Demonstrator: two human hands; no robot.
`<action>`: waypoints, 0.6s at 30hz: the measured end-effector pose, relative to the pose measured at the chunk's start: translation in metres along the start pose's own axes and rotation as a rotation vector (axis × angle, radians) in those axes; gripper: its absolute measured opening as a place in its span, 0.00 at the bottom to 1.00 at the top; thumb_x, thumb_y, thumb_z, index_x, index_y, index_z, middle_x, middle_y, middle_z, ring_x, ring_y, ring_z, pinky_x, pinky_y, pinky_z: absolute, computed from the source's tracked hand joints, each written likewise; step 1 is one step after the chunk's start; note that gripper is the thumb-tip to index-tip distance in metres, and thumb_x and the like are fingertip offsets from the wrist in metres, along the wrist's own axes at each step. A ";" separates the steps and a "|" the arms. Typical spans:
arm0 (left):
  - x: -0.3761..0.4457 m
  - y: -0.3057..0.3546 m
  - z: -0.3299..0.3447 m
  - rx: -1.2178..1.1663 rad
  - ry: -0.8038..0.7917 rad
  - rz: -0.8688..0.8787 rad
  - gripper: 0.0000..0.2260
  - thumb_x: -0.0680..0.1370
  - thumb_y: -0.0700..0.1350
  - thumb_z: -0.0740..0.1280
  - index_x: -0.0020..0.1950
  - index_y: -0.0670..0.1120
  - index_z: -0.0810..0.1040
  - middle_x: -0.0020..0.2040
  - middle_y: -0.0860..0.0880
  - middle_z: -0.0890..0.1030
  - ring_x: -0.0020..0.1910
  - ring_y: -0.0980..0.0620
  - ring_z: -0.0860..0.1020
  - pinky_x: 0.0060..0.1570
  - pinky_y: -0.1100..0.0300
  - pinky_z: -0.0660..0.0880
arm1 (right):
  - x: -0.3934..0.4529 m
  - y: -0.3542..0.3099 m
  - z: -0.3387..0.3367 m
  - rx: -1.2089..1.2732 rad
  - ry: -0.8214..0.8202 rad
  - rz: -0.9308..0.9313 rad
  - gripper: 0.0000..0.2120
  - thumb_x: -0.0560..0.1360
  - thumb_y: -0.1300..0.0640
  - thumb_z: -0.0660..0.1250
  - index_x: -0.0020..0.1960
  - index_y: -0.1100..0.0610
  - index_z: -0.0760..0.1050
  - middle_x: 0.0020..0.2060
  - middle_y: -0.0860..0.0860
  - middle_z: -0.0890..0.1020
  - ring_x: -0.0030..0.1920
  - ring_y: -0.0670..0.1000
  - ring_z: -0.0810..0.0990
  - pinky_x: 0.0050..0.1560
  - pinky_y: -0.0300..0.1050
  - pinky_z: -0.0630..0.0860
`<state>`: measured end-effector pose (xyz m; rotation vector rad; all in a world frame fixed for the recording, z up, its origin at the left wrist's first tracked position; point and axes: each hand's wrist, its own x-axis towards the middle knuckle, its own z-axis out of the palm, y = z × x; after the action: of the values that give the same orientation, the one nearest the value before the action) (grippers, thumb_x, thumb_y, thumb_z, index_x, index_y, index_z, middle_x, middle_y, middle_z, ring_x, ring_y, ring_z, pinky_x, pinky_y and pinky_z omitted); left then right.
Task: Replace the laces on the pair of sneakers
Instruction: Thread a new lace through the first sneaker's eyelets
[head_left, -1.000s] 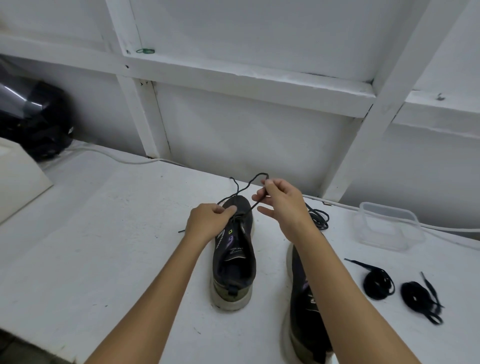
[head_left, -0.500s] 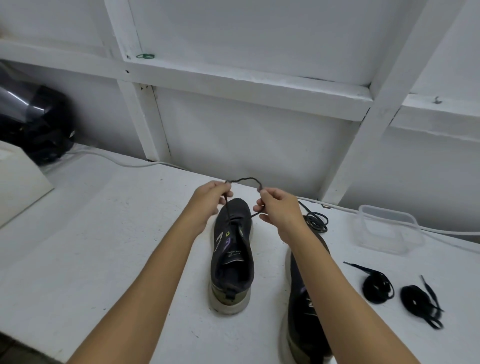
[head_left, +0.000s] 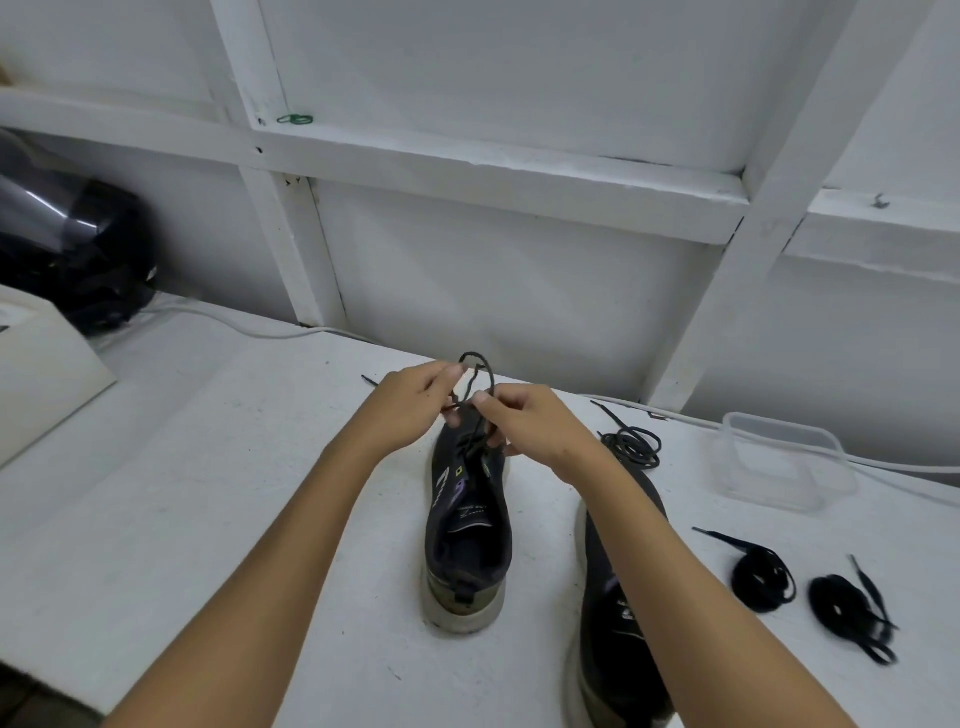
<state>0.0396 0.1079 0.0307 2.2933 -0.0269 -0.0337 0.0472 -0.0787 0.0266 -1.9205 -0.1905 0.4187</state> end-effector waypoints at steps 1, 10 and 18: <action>-0.002 -0.005 -0.002 0.039 -0.001 -0.006 0.15 0.83 0.60 0.55 0.51 0.59 0.81 0.36 0.58 0.83 0.42 0.60 0.78 0.41 0.59 0.70 | -0.001 0.002 -0.002 0.014 0.022 0.001 0.13 0.80 0.45 0.66 0.44 0.49 0.84 0.36 0.48 0.83 0.36 0.42 0.81 0.41 0.42 0.79; -0.020 -0.020 -0.047 -0.386 0.045 -0.030 0.19 0.70 0.67 0.68 0.36 0.52 0.83 0.28 0.52 0.73 0.36 0.55 0.75 0.48 0.56 0.75 | -0.016 -0.013 -0.044 0.597 0.153 -0.029 0.13 0.83 0.51 0.61 0.42 0.52 0.77 0.41 0.49 0.83 0.46 0.48 0.82 0.49 0.49 0.76; -0.027 -0.017 -0.052 -0.596 0.050 -0.005 0.13 0.79 0.55 0.68 0.42 0.50 0.85 0.28 0.53 0.61 0.28 0.54 0.60 0.29 0.65 0.61 | -0.034 -0.025 -0.079 0.893 0.413 -0.233 0.07 0.83 0.53 0.59 0.55 0.49 0.75 0.32 0.46 0.79 0.38 0.47 0.83 0.43 0.45 0.76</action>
<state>0.0145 0.1585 0.0527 1.6978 0.0140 0.0118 0.0473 -0.1490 0.0823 -1.0489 0.0497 -0.0689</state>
